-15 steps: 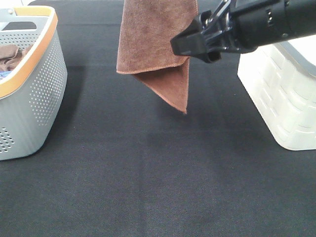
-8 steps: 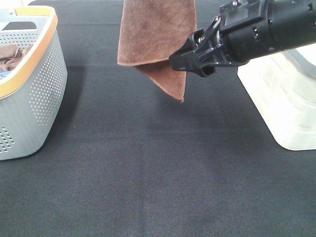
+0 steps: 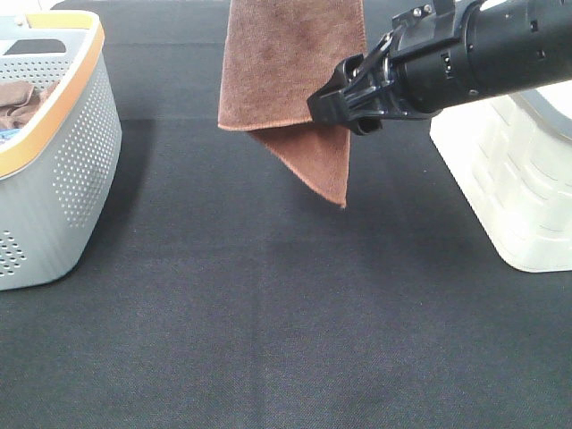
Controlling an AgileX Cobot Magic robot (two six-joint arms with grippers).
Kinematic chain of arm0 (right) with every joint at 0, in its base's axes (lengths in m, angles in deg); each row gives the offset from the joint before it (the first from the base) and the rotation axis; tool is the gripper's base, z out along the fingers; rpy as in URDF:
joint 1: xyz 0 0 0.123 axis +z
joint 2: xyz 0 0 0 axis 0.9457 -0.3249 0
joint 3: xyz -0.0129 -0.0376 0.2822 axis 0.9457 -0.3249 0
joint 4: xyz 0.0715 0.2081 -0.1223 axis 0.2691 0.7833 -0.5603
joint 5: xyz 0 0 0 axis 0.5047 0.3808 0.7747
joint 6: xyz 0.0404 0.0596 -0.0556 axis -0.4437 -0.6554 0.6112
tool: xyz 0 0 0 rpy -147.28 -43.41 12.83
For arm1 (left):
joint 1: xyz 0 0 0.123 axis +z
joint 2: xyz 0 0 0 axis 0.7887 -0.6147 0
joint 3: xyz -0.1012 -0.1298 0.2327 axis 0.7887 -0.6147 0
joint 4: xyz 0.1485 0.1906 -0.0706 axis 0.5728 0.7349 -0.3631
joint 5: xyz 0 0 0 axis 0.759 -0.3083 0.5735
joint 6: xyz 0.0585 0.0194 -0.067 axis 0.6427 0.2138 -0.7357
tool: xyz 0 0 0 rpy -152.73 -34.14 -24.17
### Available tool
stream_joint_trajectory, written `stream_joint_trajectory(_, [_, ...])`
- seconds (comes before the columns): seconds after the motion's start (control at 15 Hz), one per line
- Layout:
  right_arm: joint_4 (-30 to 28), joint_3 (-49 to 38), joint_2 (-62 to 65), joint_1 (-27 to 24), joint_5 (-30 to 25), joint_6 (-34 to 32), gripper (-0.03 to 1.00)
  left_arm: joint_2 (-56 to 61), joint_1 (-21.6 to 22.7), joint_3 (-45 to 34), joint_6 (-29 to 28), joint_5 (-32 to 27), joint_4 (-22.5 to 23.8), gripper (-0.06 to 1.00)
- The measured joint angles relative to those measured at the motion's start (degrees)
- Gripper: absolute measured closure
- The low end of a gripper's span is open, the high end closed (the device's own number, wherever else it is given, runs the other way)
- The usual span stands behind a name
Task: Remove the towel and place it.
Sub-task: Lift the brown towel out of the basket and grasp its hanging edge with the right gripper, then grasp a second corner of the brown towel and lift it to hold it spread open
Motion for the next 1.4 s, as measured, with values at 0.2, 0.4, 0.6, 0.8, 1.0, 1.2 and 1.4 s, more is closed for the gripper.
stream_joint_trajectory(0.2, [0.52,0.00,0.00,0.00,0.00,-0.06,0.37,0.00,0.00,0.00,0.00,0.00,0.00,0.94])
stream_joint_trajectory(0.4, [1.15,0.00,0.00,0.00,0.00,-0.06,0.51,-0.17,0.00,0.00,0.00,0.00,0.00,0.94])
stream_joint_trajectory(0.6, [1.26,0.00,0.00,0.00,-0.06,-0.06,0.77,-1.38,0.00,0.00,0.00,-0.17,0.00,0.94])
stream_joint_trajectory(0.8, [1.32,0.00,0.00,0.00,-0.06,-0.06,0.88,-1.43,0.00,0.00,0.00,-0.34,0.00,0.94])
stream_joint_trajectory(1.0, [1.32,0.00,0.00,0.00,-0.06,-0.06,0.89,-1.43,0.00,0.00,0.00,-0.34,0.00,0.94])
stream_joint_trajectory(1.2, [1.38,0.00,0.00,0.00,-0.52,-0.06,0.97,-1.43,0.00,0.00,0.00,-0.34,0.00,0.94])
stream_joint_trajectory(1.4, [1.20,0.00,0.00,0.00,-2.23,-0.06,0.97,-1.43,0.11,0.00,0.00,-0.40,0.11,0.94])
